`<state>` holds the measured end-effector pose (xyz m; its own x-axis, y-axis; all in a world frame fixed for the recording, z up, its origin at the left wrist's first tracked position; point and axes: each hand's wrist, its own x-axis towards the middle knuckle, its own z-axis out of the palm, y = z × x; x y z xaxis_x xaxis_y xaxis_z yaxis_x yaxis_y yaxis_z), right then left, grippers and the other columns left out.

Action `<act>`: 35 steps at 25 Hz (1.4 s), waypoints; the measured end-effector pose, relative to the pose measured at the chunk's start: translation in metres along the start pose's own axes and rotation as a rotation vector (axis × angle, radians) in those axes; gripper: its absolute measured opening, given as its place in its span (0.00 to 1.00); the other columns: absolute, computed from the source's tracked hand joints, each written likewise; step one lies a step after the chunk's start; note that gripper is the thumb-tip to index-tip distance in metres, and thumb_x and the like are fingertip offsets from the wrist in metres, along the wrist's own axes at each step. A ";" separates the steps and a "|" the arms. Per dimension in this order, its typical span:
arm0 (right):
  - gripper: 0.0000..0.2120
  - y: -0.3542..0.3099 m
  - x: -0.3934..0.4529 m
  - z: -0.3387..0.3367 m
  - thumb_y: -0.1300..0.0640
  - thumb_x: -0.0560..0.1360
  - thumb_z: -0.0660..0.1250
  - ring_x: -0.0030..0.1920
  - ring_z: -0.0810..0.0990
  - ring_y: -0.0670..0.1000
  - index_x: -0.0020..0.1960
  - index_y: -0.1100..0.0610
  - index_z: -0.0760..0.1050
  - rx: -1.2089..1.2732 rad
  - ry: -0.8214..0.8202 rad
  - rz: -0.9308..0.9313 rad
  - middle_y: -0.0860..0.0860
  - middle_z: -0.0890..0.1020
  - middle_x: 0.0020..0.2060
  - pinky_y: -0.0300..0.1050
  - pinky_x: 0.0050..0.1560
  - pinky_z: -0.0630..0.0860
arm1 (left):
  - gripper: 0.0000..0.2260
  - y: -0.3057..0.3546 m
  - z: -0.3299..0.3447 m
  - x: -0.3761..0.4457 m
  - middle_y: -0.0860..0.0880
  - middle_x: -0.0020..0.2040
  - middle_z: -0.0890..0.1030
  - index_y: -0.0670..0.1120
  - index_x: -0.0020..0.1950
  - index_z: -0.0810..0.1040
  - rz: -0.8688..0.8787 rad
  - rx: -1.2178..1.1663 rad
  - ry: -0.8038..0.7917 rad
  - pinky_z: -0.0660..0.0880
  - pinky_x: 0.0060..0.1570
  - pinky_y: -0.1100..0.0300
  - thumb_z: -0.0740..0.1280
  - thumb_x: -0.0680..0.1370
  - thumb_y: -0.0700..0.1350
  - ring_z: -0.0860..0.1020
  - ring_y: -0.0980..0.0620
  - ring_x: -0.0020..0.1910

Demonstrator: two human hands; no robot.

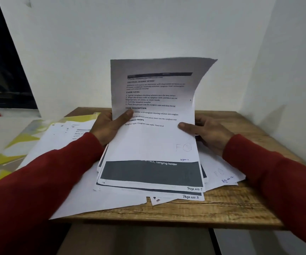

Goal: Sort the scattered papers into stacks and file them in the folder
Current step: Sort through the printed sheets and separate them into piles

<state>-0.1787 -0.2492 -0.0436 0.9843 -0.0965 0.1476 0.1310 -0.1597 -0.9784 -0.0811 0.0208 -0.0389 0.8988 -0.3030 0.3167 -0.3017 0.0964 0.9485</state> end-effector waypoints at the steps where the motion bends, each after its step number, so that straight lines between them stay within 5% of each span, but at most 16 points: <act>1: 0.16 0.000 -0.001 0.002 0.60 0.75 0.72 0.56 0.84 0.56 0.62 0.60 0.79 0.050 0.004 -0.005 0.54 0.85 0.55 0.46 0.52 0.81 | 0.05 0.001 0.000 -0.001 0.55 0.39 0.86 0.45 0.51 0.82 -0.016 -0.006 -0.024 0.78 0.36 0.67 0.67 0.80 0.43 0.83 0.59 0.36; 7: 0.15 -0.005 -0.004 0.001 0.59 0.76 0.71 0.49 0.84 0.53 0.59 0.66 0.78 0.052 0.106 -0.022 0.57 0.85 0.53 0.46 0.50 0.81 | 0.08 -0.002 -0.001 -0.001 0.55 0.35 0.85 0.44 0.49 0.80 -0.077 0.015 -0.154 0.77 0.31 0.68 0.62 0.82 0.42 0.83 0.59 0.32; 11: 0.17 -0.007 -0.002 -0.003 0.46 0.79 0.66 0.43 0.81 0.53 0.55 0.60 0.80 -0.050 0.162 0.006 0.56 0.84 0.48 0.44 0.40 0.78 | 0.06 -0.008 -0.006 0.005 0.57 0.36 0.85 0.45 0.51 0.80 -0.067 0.074 -0.145 0.77 0.32 0.70 0.63 0.82 0.42 0.82 0.62 0.32; 14: 0.20 -0.013 -0.004 -0.029 0.34 0.75 0.64 0.39 0.76 0.49 0.55 0.48 0.80 -0.488 0.222 0.061 0.47 0.82 0.48 0.41 0.38 0.72 | 0.06 -0.002 -0.019 0.015 0.47 0.48 0.86 0.45 0.50 0.81 -0.140 0.158 -0.183 0.78 0.35 0.70 0.64 0.81 0.44 0.82 0.62 0.33; 16: 0.26 -0.014 -0.009 -0.041 0.32 0.71 0.68 0.49 0.77 0.47 0.63 0.44 0.75 -0.935 0.091 0.173 0.44 0.79 0.56 0.42 0.49 0.73 | 0.09 0.008 -0.036 0.022 0.45 0.50 0.86 0.44 0.51 0.81 -0.165 0.205 -0.182 0.77 0.35 0.72 0.66 0.79 0.47 0.82 0.63 0.33; 18: 0.33 -0.011 -0.012 -0.041 0.36 0.69 0.73 0.56 0.75 0.49 0.68 0.49 0.71 -1.109 -0.011 0.305 0.46 0.77 0.59 0.45 0.59 0.71 | 0.13 0.016 -0.054 0.027 0.46 0.52 0.84 0.43 0.58 0.79 -0.186 0.239 -0.135 0.77 0.41 0.70 0.66 0.79 0.49 0.82 0.60 0.37; 23: 0.32 -0.014 -0.013 -0.057 0.59 0.68 0.78 0.61 0.78 0.48 0.69 0.45 0.74 -0.883 0.089 0.087 0.43 0.80 0.59 0.45 0.65 0.73 | 0.30 0.000 -0.090 0.035 0.50 0.62 0.81 0.47 0.65 0.79 -0.171 0.340 -0.171 0.70 0.66 0.54 0.75 0.69 0.62 0.80 0.48 0.61; 25: 0.29 -0.014 -0.014 -0.075 0.61 0.70 0.77 0.59 0.80 0.49 0.67 0.44 0.76 -0.785 0.204 0.089 0.43 0.82 0.57 0.44 0.62 0.74 | 0.26 -0.014 -0.097 0.044 0.49 0.62 0.81 0.45 0.68 0.77 -0.142 0.288 -0.177 0.75 0.62 0.58 0.73 0.73 0.55 0.81 0.52 0.59; 28: 0.17 -0.015 -0.016 -0.103 0.56 0.72 0.76 0.50 0.80 0.54 0.60 0.59 0.80 -0.621 0.478 0.194 0.54 0.82 0.51 0.42 0.53 0.72 | 0.22 -0.006 -0.082 0.035 0.48 0.65 0.78 0.41 0.71 0.73 -0.098 0.318 -0.169 0.74 0.60 0.62 0.66 0.78 0.45 0.80 0.52 0.60; 31: 0.21 -0.017 -0.021 -0.126 0.54 0.73 0.76 0.54 0.81 0.54 0.62 0.61 0.79 -0.388 0.640 0.183 0.53 0.83 0.56 0.45 0.62 0.74 | 0.19 -0.004 -0.076 0.030 0.46 0.68 0.74 0.38 0.73 0.70 -0.104 0.342 -0.190 0.69 0.63 0.58 0.62 0.81 0.39 0.75 0.47 0.65; 35: 0.21 -0.012 -0.021 -0.146 0.58 0.70 0.77 0.56 0.83 0.55 0.61 0.61 0.80 -0.042 0.679 0.146 0.54 0.84 0.57 0.53 0.65 0.75 | 0.18 -0.010 -0.077 0.035 0.44 0.68 0.75 0.38 0.72 0.71 -0.095 0.339 -0.207 0.73 0.53 0.69 0.62 0.82 0.38 0.78 0.52 0.56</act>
<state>-0.2181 -0.3883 -0.0143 0.6983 -0.7105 0.0865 -0.0149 -0.1352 -0.9907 -0.0226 0.0824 -0.0371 0.8553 -0.4831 0.1870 -0.3391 -0.2493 0.9071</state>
